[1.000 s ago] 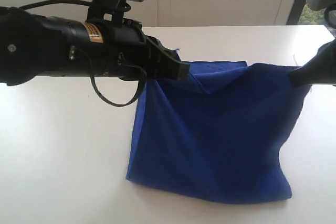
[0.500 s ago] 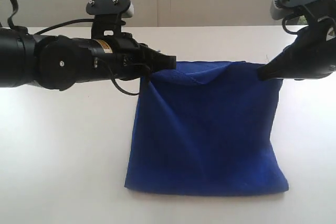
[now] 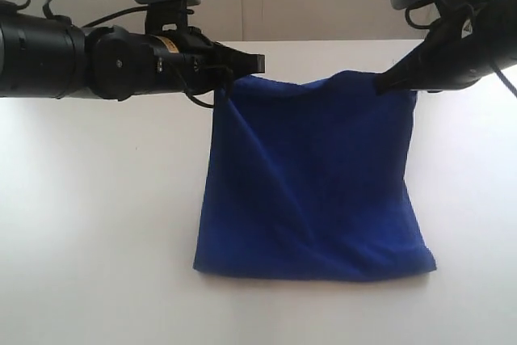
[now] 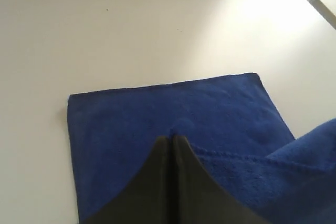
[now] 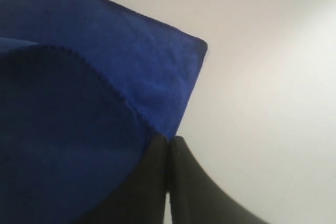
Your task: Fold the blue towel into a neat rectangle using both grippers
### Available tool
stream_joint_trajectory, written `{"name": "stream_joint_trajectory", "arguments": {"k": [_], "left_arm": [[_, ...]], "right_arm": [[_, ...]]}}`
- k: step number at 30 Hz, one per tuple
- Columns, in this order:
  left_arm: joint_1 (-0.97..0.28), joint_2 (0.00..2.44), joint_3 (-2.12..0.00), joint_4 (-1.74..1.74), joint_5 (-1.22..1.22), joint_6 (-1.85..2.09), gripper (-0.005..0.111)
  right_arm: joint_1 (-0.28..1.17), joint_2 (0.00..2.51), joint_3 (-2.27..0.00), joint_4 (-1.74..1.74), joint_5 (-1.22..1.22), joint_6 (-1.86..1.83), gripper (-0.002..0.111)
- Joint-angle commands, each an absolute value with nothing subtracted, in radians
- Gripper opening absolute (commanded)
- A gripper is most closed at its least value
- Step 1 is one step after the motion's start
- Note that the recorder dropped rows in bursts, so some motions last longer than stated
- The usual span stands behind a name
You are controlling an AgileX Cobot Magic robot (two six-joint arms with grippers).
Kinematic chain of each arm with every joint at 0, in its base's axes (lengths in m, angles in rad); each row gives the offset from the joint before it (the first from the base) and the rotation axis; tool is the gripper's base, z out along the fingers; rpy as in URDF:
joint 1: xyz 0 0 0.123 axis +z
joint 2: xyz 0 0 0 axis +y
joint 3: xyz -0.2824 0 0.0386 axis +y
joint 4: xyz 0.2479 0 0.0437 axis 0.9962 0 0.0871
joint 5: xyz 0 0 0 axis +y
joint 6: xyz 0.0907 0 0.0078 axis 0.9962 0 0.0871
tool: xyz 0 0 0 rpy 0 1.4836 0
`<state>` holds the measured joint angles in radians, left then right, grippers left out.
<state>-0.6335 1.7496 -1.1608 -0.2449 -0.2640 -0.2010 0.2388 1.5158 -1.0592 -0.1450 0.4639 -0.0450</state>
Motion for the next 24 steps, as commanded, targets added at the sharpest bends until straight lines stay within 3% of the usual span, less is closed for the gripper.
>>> {"name": "stream_joint_trajectory", "arguments": {"k": [1, 24], "left_arm": [[-0.618, 1.771, -1.205, -0.253, -0.253, -0.210, 0.000], [-0.550, 1.993, -1.519, -0.247, -0.193, -0.202, 0.000]], "right_arm": [[0.238, 1.562, -1.109, -0.163, 0.452, -0.038, 0.000], [0.166, 1.802, -1.377, -0.236, 0.457, -0.034, 0.000]]}}
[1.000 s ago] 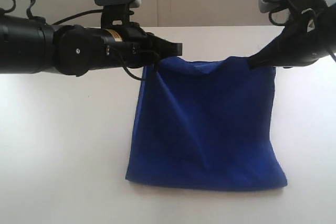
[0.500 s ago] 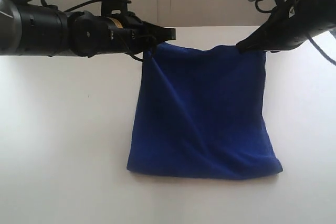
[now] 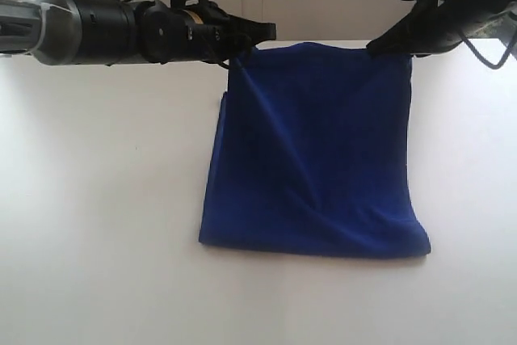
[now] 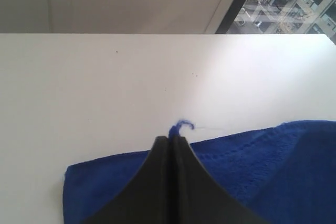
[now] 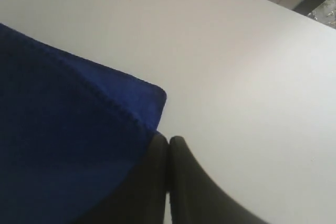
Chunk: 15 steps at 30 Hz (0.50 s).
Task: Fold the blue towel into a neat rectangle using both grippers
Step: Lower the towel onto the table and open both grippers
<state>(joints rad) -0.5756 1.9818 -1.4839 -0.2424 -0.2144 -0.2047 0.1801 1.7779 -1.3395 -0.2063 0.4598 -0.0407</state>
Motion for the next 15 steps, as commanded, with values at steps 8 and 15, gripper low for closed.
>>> {"name": "stream_joint_trajectory", "arguments": {"k": [8, 15], "left_arm": [[-0.525, 2.069, -1.583, -0.244, -0.174, -0.185, 0.000], [-0.520, 2.112, -1.632, -0.244, -0.161, -0.187, 0.000]], "right_arm": [[0.156, 1.904, -1.448, -0.244, 0.445, -0.034, 0.000], [0.156, 1.964, -1.466, -0.247, 0.417, -0.029, 0.000]]}}
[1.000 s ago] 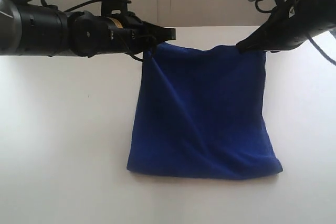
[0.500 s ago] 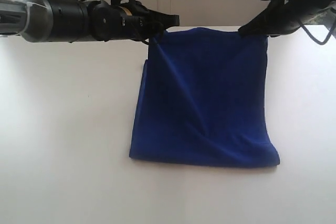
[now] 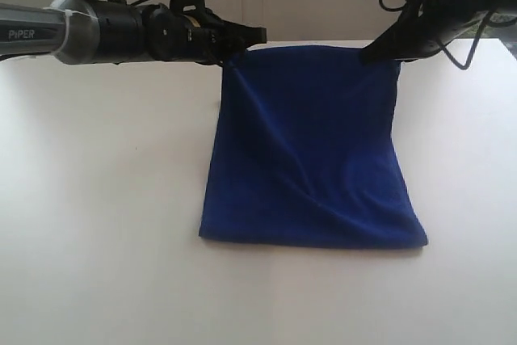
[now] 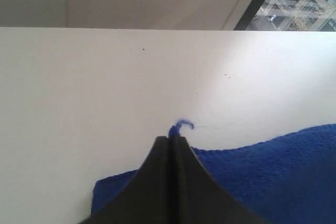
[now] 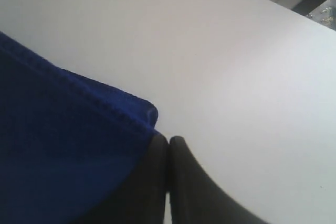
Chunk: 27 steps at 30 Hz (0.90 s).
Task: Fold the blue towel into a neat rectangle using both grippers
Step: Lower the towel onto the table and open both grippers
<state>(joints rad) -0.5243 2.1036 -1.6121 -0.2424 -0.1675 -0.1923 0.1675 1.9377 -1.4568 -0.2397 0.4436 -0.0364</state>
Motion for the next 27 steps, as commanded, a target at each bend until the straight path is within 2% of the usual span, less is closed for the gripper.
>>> {"name": "stream_joint_trajectory", "arguments": {"k": [1, 9, 11, 14, 17, 19, 22, 27], "left_arm": [[-0.520, 2.117, -1.632, -0.244, -0.164, -0.187, 0.000], [-0.520, 2.137, -1.632, -0.244, -0.173, -0.187, 0.002], [-0.520, 2.137, -1.632, -0.244, -0.175, -0.187, 0.007], [-0.520, 2.137, -1.632, -0.244, -0.173, -0.184, 0.023], [-0.520, 2.137, -1.632, -0.236, -0.177, -0.184, 0.040], [-0.520, 2.137, -1.632, -0.219, -0.182, -0.184, 0.049], [-0.520, 2.137, -1.632, -0.200, -0.184, -0.184, 0.054], [-0.520, 2.126, -1.632, -0.191, -0.144, -0.180, 0.053]], "right_arm": [[0.156, 1.970, -1.466, -0.247, 0.414, -0.029, 0.000], [0.156, 1.997, -1.466, -0.248, 0.399, -0.029, 0.000], [0.156, 1.997, -1.466, -0.248, 0.386, -0.029, 0.000], [0.156, 1.997, -1.466, -0.248, 0.362, -0.029, 0.003], [0.156, 1.997, -1.466, -0.248, 0.348, -0.029, 0.016], [0.156, 1.997, -1.466, -0.248, 0.343, -0.029, 0.029], [0.156, 1.997, -1.466, -0.248, 0.343, -0.029, 0.045], [0.156, 1.987, -1.466, -0.248, 0.352, -0.029, 0.047]]}}
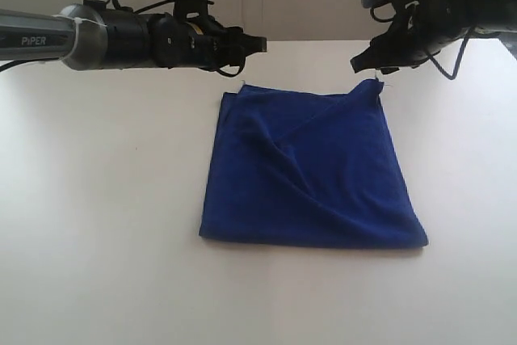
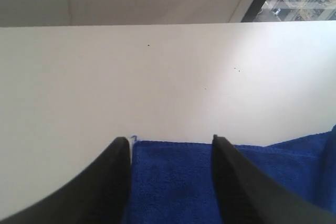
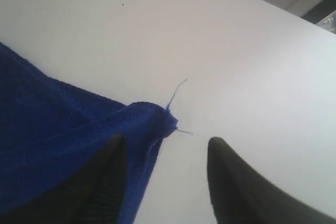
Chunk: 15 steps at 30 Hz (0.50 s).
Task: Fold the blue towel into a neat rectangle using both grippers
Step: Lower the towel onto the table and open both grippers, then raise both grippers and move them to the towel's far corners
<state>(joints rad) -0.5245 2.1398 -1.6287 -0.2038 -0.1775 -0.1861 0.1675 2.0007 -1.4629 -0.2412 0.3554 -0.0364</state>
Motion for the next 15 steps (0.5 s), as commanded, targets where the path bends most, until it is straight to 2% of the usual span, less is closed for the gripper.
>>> {"name": "stream_joint_trajectory", "arguments": {"k": [1, 4, 6, 7, 9, 11, 14, 15], "left_arm": [[-0.520, 2.119, -1.632, -0.188, -0.126, -0.180, 0.053], [-0.520, 2.078, -1.632, -0.184, -0.032, -0.119, 0.053], [-0.520, 2.038, -1.632, -0.179, 0.040, -0.056, 0.052], [-0.519, 2.017, -1.632, -0.174, 0.093, -0.032, 0.048], [-0.509, 1.979, -1.632, -0.173, 0.165, -0.021, 0.037], [-0.486, 1.942, -1.632, -0.173, 0.218, -0.023, 0.021], [-0.438, 1.902, -1.632, -0.173, 0.254, -0.025, 0.000], [-0.418, 1.894, -1.632, -0.175, 0.260, -0.027, 0.000]], "right_arm": [[0.156, 1.978, -1.466, -0.248, 0.367, -0.029, 0.047], [0.156, 1.944, -1.468, -0.248, 0.449, -0.018, 0.043], [0.156, 1.920, -1.475, -0.248, 0.526, -0.018, 0.034], [0.156, 1.910, -1.487, -0.248, 0.567, -0.018, 0.026], [0.156, 1.897, -1.503, -0.248, 0.635, -0.018, 0.013], [0.156, 1.893, -1.529, -0.241, 0.697, -0.018, 0.000], [0.156, 1.901, -1.564, -0.224, 0.761, -0.016, 0.000], [0.151, 1.909, -1.571, -0.207, 0.769, -0.018, 0.000]]}}
